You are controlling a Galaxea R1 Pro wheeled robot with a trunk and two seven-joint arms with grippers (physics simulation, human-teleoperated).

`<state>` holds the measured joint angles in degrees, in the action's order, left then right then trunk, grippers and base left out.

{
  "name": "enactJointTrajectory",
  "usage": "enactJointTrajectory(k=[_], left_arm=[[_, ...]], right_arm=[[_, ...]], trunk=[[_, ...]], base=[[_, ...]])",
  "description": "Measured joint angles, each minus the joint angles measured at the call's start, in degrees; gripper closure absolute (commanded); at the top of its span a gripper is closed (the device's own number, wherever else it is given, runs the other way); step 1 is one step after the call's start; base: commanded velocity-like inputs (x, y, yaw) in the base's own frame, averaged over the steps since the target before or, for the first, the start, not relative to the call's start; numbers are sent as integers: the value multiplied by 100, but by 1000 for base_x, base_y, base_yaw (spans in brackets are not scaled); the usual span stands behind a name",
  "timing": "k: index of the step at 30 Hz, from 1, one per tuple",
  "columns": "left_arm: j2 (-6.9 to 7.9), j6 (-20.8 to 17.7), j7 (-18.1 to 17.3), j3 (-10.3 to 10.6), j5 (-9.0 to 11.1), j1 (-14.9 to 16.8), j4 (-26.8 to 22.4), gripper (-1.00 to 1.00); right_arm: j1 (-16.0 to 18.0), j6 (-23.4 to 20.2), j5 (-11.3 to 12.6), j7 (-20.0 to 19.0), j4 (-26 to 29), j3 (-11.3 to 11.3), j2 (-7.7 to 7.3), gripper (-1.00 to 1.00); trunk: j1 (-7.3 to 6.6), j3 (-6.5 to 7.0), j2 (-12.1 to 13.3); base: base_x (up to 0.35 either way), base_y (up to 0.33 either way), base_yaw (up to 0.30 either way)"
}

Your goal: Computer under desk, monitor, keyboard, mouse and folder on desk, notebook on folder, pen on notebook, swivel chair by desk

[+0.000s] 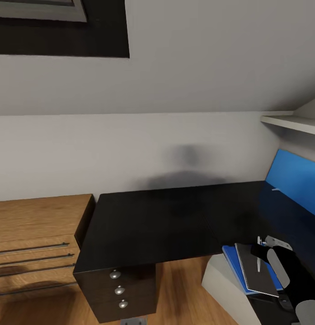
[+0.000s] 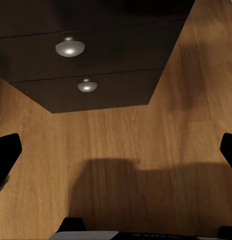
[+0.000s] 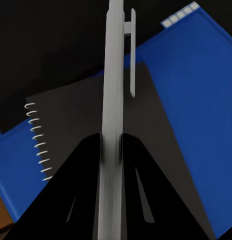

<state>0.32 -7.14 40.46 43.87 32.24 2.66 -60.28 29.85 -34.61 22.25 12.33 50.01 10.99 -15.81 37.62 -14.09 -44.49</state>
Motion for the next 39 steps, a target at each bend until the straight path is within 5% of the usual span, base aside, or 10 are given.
enactJointTrajectory(k=[27, 39], left_arm=[[0, 7, 9, -8, 9, 0, 16, -100], [0, 0, 7, -8, 9, 0, 17, -100]], right_arm=[[18, -2, -18, 29, -141, -1, 0, 100], [18, -2, -18, 30, -132, 0, 0, 100]], trunk=[[594, -486, -1085], [594, -486, -1086]], base=[[0, 0, 0], [0, 0, 0]])
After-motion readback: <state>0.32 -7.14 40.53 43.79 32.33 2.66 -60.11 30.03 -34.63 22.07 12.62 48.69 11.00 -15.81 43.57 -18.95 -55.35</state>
